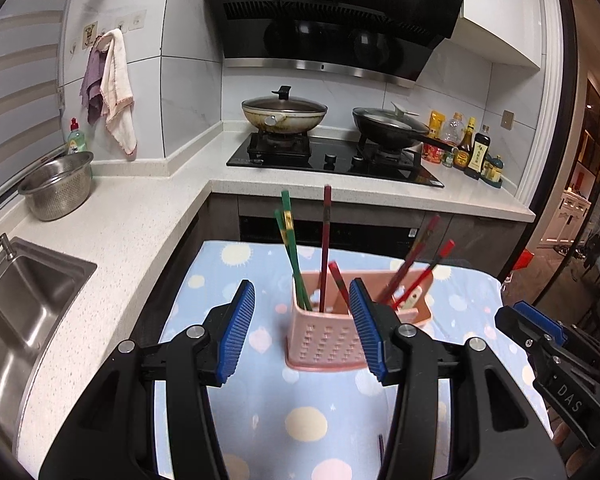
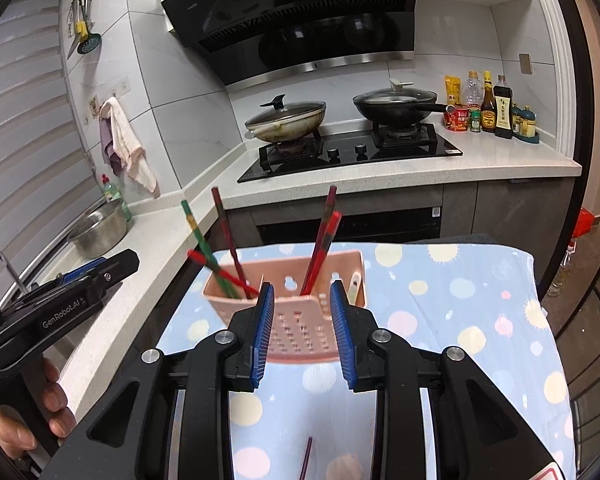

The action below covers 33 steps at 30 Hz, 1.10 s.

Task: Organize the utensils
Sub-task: 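Withdraw both open tools back over the gold spoon and last chopstick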

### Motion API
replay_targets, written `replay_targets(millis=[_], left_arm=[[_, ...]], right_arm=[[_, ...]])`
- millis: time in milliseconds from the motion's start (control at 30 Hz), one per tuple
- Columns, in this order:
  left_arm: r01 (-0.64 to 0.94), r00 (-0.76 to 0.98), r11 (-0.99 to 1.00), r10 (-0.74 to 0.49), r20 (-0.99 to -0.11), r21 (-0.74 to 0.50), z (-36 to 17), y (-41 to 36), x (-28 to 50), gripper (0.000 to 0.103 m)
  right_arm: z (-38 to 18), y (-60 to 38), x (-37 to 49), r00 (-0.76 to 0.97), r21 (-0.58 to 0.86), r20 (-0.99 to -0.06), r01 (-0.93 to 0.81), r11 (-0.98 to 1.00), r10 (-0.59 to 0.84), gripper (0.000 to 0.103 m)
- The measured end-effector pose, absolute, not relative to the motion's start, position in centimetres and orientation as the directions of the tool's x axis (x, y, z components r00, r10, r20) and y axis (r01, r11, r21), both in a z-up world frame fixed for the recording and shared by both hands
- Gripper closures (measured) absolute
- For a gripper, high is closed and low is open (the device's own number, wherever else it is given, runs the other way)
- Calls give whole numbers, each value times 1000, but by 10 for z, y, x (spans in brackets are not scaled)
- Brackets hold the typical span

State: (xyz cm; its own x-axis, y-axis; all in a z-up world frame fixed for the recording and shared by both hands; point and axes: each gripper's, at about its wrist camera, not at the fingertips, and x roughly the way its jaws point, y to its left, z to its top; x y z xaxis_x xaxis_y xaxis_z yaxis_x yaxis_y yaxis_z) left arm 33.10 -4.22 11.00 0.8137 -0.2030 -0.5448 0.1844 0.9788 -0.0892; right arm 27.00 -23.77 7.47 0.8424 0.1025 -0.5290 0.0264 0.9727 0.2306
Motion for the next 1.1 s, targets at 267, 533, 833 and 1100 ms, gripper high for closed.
replay_targets(millis=[267,533,833,1100], left_arm=[[186,780,977,-209,-590,-100,87,-39,291,56],[178,747,979,-200,-634,-100,58,-34,251,56],[161,692,982,-181,-699,-95,10,-25,204,56],[155,650,984,-166,-742,-84,-24,-22,174,56]], right_arm=[[56,-231,223,818,227,-564,24,974,111,74],[31,-224,176,786,224,-607,28,974,117,74],[-22,-210,130,703,200,-699,19,980,129,74],[-62,-198,101,635,197,-759,13,980,144,74]])
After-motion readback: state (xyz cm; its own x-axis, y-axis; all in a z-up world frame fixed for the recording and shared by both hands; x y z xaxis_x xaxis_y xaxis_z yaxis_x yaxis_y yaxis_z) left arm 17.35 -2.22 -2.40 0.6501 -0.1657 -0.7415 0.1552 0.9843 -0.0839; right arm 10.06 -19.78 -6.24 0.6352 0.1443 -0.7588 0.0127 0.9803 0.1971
